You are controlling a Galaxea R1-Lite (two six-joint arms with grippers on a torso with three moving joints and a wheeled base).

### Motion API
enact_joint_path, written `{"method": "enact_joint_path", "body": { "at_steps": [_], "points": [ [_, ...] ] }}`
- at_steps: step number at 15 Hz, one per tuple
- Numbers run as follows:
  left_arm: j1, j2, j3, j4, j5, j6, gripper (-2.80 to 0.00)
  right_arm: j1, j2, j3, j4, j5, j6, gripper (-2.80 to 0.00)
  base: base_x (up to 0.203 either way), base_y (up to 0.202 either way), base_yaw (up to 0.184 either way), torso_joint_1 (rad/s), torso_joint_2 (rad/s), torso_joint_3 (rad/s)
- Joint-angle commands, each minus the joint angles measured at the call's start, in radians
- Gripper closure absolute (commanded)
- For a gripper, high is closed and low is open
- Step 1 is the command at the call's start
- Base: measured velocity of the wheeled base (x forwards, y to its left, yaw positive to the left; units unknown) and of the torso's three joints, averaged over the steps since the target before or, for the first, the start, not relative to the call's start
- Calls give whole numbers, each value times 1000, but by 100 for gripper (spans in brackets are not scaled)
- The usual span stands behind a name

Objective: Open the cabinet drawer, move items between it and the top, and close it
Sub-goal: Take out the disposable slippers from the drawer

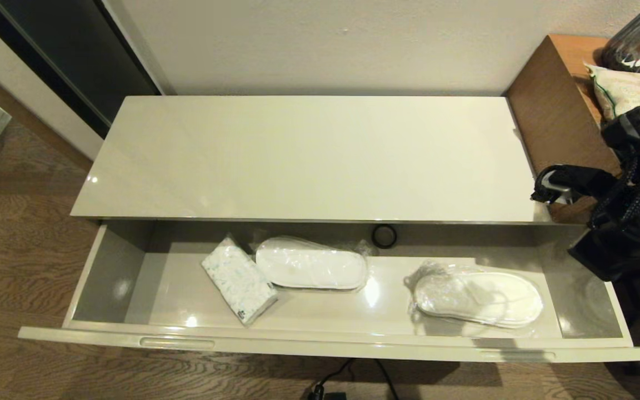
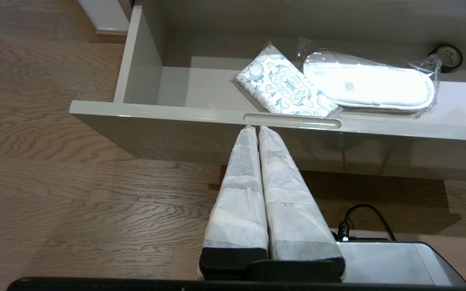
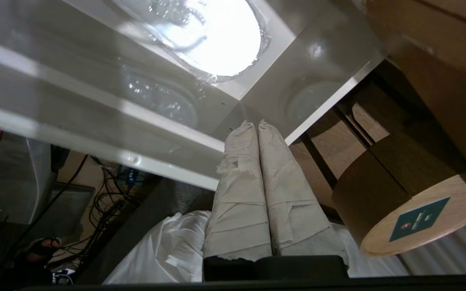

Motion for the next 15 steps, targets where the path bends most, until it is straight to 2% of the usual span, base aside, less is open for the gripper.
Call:
{"method": "enact_joint_path", "body": {
  "at_steps": [1,4,6,12,15],
  "points": [
    [0,1,0,0,1,0,0,2,-90,33,9,-2,-3,0,0,0,0,0,0,0],
    [0,1,0,0,1,0,0,4,-202,58,88,-6,-7,0,0,0,0,0,0,0],
    [0,1,0,0,1,0,0,42,-252,75,154,-10,-10,0,0,0,0,0,0,0],
    [0,1,0,0,0,1,0,63,-96,123,82,-9,-28,0,0,0,0,0,0,0],
    [0,-1,0,-1,0,3,0,104,0,154,30,12,-34,0,0,0,0,0,0,0]
  ]
}}
